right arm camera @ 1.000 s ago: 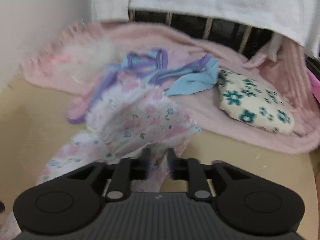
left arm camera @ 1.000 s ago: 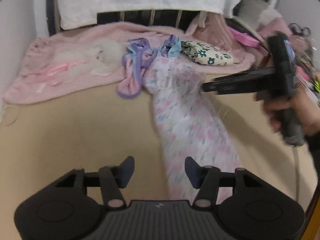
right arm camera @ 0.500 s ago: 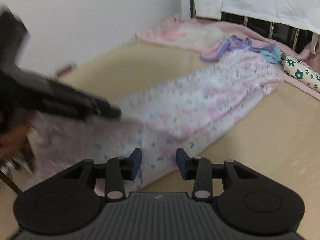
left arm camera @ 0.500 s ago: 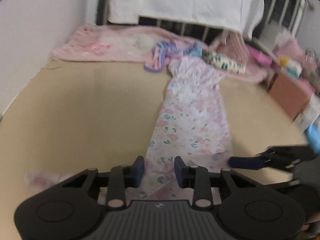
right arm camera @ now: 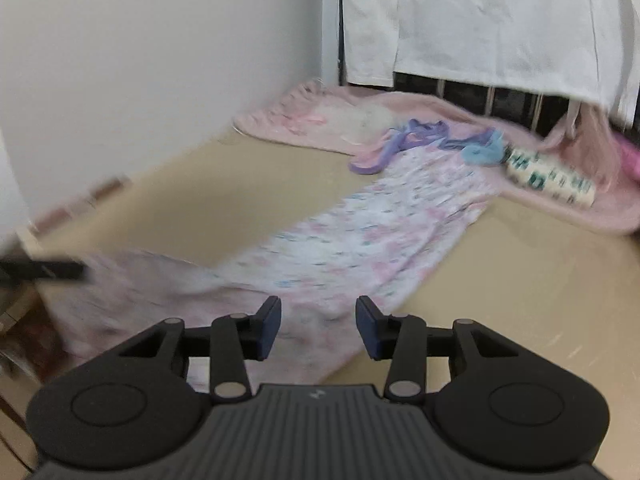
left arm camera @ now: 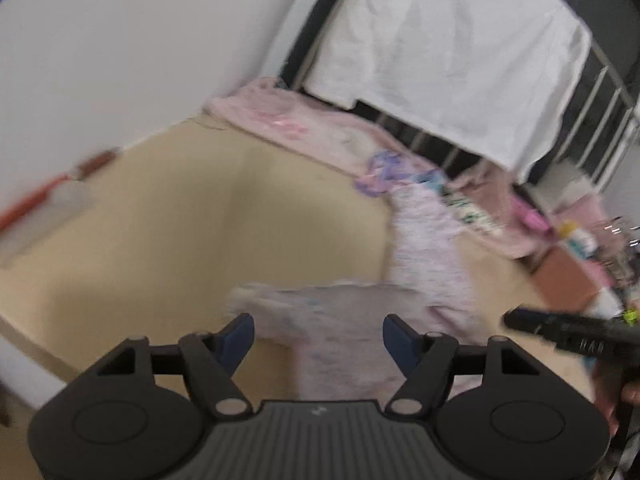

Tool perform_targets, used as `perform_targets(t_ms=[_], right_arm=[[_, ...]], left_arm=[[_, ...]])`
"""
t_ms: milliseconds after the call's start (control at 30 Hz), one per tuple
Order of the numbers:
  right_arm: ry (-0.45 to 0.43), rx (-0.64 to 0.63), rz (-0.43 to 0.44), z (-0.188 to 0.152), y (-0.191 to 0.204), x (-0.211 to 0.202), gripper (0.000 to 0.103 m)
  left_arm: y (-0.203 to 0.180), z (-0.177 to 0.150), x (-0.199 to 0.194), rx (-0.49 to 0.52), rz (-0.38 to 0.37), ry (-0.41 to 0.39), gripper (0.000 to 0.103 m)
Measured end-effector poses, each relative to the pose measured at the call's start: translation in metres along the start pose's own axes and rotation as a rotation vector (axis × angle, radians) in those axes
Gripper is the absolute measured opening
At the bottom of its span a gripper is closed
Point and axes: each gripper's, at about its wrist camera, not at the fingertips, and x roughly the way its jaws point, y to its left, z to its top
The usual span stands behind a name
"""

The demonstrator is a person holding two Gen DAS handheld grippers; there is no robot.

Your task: Fold clothes

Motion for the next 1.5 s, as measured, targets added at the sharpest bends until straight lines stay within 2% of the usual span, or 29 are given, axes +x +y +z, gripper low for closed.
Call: perform_targets(t_ms=[33, 100, 167, 267, 367, 467, 600, 667, 800, 833, 867, 900, 967, 1033, 1067, 1133, 1200, 1267, 1300, 1333, 1400, 1500], right_arm=[[0.005, 0.018, 0.010, -0.007, 0.002, -0.005, 0.042], [0.000, 0.050, 0.017, -0.021, 0.006, -0.015, 0.042], [-0.021, 0.098, 0.012, -0.037, 0.007, -0.027, 0.043], [-0.037, 0.185, 0.048, -0.052, 0.005, -0.037, 0.042], [-0.037, 0.198, 0.083, -0.045, 0.010, -0.030, 0.041], [-0.037, 0.210, 0.119, -0.037, 0.015, -0.021, 0.041], [-0.036, 0.227, 0.168, -0.026, 0.022, -0.010, 0.041], [-0.036, 0.235, 0.192, -0.021, 0.026, -0.005, 0.044], [-0.035, 0.251, 0.240, -0.010, 0.033, 0.006, 0.043], [-0.024, 0.237, 0.226, -0.012, 0.035, 0.011, 0.035], [-0.011, 0.220, 0.207, -0.015, 0.037, 0.016, 0.021], [0.002, 0.203, 0.188, -0.019, 0.039, 0.021, 0.016], [0.029, 0.168, 0.150, -0.025, 0.044, 0.030, 0.014], [0.055, 0.133, 0.112, -0.031, 0.048, 0.040, 0.013], [0.047, 0.140, 0.121, -0.034, 0.046, 0.040, 0.014], [0.021, 0.174, 0.128, -0.037, 0.040, 0.030, 0.015], [-0.050, 0.219, 0.134, -0.040, 0.025, 0.005, 0.022], [-0.128, 0.259, 0.108, -0.046, 0.008, -0.025, 0.041], [-0.144, 0.255, 0.079, -0.053, 0.000, -0.041, 0.042], [-0.136, 0.237, 0.064, -0.061, -0.005, -0.052, 0.043], [-0.054, 0.194, 0.063, -0.084, -0.009, -0.067, 0.044], [0.061, 0.215, 0.108, -0.121, -0.011, -0.069, 0.044]], left_arm=[[-0.003, -0.002, 0.002, -0.001, 0.001, -0.007, 0.068], [-0.006, -0.006, 0.007, -0.008, 0.017, -0.006, 0.027], [-0.004, -0.010, 0.012, -0.031, -0.004, 0.008, 0.009], [-0.004, -0.013, 0.005, -0.001, -0.039, -0.014, 0.004], [-0.028, -0.020, -0.014, 0.161, -0.132, -0.083, 0.004], [-0.062, -0.041, -0.029, 0.435, -0.197, -0.099, 0.004], [-0.088, -0.080, -0.021, 0.728, -0.266, 0.008, 0.004], [-0.090, -0.089, -0.012, 0.779, -0.267, 0.061, 0.005], [-0.085, -0.087, -0.005, 0.753, -0.294, 0.100, 0.009], [-0.085, -0.085, -0.004, 0.744, -0.303, 0.111, 0.011], [-0.084, -0.084, -0.008, 0.746, -0.323, 0.123, 0.017], [-0.082, -0.082, -0.013, 0.751, -0.361, 0.132, 0.020], [-0.071, -0.075, -0.027, 0.726, -0.464, 0.136, 0.021], [-0.055, -0.062, -0.036, 0.633, -0.548, 0.124, 0.021], [-0.049, -0.055, -0.036, 0.575, -0.557, 0.105, 0.021], [-0.042, -0.040, -0.028, 0.488, -0.512, 0.066, 0.021], [-0.046, -0.032, -0.010, 0.472, -0.408, 0.047, 0.019], [-0.048, -0.026, 0.008, 0.459, -0.360, 0.064, 0.019], [-0.049, -0.025, 0.017, 0.455, -0.356, 0.084, 0.019], [-0.051, -0.026, 0.024, 0.466, -0.358, 0.104, 0.019], [-0.055, -0.030, 0.030, 0.515, -0.328, 0.124, 0.019], [-0.053, -0.036, 0.029, 0.550, -0.294, 0.152, 0.019]])
